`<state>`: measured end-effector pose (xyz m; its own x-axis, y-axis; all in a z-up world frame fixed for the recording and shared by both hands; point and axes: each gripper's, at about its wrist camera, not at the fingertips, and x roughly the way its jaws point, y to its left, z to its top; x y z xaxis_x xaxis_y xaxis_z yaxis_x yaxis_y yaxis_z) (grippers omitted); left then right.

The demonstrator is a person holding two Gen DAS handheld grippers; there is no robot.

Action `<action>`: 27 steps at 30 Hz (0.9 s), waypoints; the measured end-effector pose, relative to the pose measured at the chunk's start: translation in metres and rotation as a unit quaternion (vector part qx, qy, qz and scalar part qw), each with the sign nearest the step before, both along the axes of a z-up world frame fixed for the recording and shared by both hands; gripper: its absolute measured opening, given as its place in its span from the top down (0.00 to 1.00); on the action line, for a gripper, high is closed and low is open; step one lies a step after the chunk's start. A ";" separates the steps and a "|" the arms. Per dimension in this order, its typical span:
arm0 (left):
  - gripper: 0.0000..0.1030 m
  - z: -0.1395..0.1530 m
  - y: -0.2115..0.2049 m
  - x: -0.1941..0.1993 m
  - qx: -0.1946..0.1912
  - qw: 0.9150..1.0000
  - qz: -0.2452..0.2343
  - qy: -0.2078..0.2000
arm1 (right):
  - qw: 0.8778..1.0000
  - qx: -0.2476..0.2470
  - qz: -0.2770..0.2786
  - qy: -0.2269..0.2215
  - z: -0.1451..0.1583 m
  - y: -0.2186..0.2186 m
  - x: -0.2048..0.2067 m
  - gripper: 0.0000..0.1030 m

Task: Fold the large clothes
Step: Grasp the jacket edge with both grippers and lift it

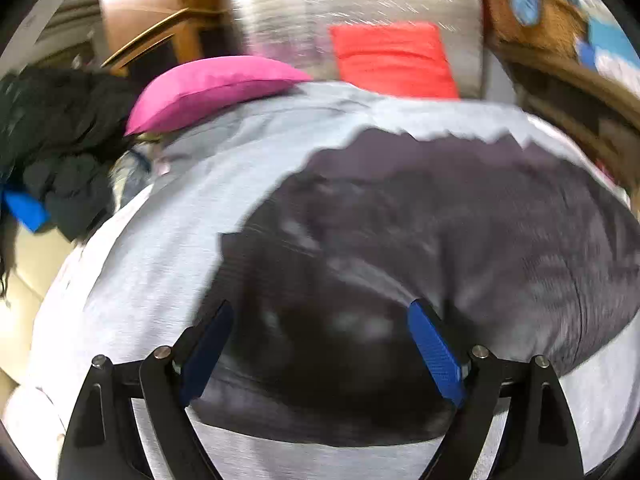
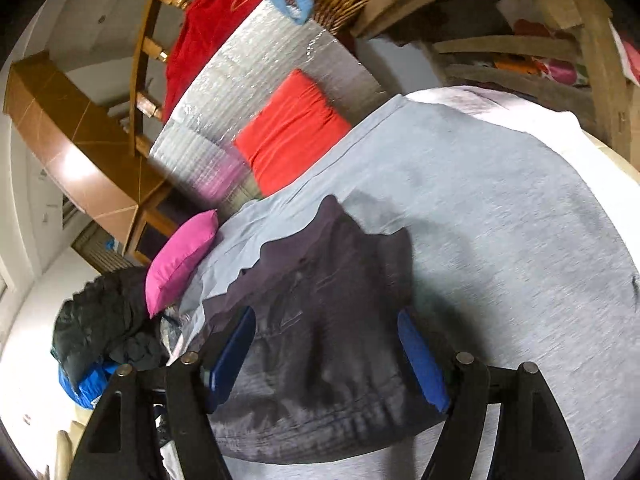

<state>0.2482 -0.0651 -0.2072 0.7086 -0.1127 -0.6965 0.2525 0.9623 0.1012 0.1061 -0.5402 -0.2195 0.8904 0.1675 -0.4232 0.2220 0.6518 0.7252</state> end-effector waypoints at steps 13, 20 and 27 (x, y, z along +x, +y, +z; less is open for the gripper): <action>0.13 -0.037 0.084 0.087 -0.146 0.971 0.010 0.188 | 0.988 0.147 0.045 0.028 -0.048 -0.070 0.032 0.25; 0.13 -0.056 0.088 0.115 -0.215 0.942 -0.031 0.255 | 0.984 0.105 0.108 0.096 -0.052 -0.055 0.086 0.25; 0.13 -0.061 0.077 0.135 -0.243 0.926 -0.089 0.276 | 0.970 0.111 0.173 0.129 -0.077 -0.050 0.116 0.24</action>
